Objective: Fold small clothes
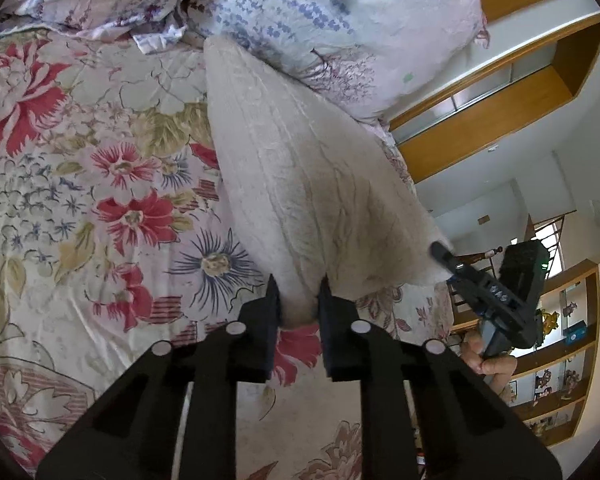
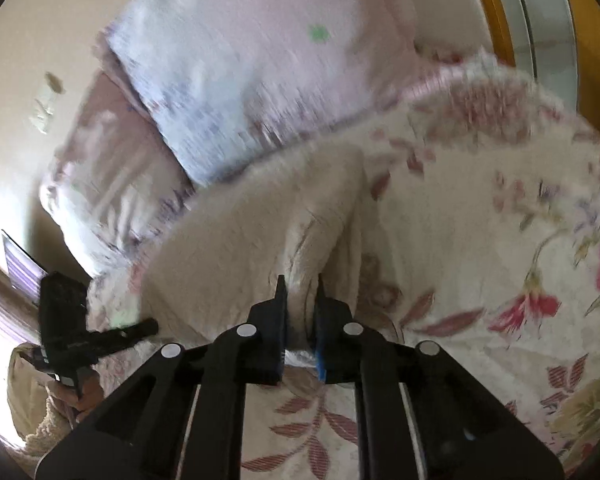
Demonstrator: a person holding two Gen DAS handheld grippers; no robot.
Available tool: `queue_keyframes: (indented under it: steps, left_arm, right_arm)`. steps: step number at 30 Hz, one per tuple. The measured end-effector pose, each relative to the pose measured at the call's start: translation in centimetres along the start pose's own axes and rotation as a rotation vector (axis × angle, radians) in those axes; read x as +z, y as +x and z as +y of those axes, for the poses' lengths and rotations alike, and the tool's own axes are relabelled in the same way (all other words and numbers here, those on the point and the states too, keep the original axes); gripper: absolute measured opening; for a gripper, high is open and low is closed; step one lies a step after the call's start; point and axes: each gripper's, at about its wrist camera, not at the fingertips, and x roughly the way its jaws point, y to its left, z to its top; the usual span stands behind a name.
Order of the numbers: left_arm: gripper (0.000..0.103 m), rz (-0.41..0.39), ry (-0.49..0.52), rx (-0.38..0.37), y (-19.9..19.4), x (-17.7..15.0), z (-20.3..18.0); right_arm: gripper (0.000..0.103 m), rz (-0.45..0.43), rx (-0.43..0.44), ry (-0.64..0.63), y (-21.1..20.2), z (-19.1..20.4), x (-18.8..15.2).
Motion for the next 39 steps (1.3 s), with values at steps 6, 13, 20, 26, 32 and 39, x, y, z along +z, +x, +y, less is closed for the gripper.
queue_keyframes:
  steps: [6, 13, 20, 26, 32, 39]
  left_arm:
    - [0.014, -0.004, 0.046, -0.015, -1.0, -1.7, 0.4]
    - [0.014, 0.031, 0.047, 0.012, 0.0, -2.8, 1.1]
    - [0.054, -0.01, 0.042, -0.014, -1.9, -2.0, 0.4]
    - [0.069, -0.052, 0.07, 0.117, -1.3, -0.1, -0.5]
    - [0.075, -0.056, 0.129, 0.262, 0.6, 0.6, -1.5]
    - [0.079, -0.067, 0.214, 0.342, 1.9, 0.4, -2.5]
  right_arm:
    - [0.01, -0.047, -0.113, -0.134, -1.7, 1.5, -0.5]
    - [0.011, 0.096, -0.253, -0.086, 2.6, -1.5, -2.3]
    - [0.034, 0.037, -0.11, 0.052, -0.1, -2.2, -0.5]
    - [0.033, 0.051, -0.044, 0.159, 1.9, -2.9, 1.0]
    - [0.012, -0.046, -0.135, 0.028, 2.7, -0.7, 1.9]
    - [0.012, 0.064, -0.199, 0.116, 5.6, -3.5, 0.8]
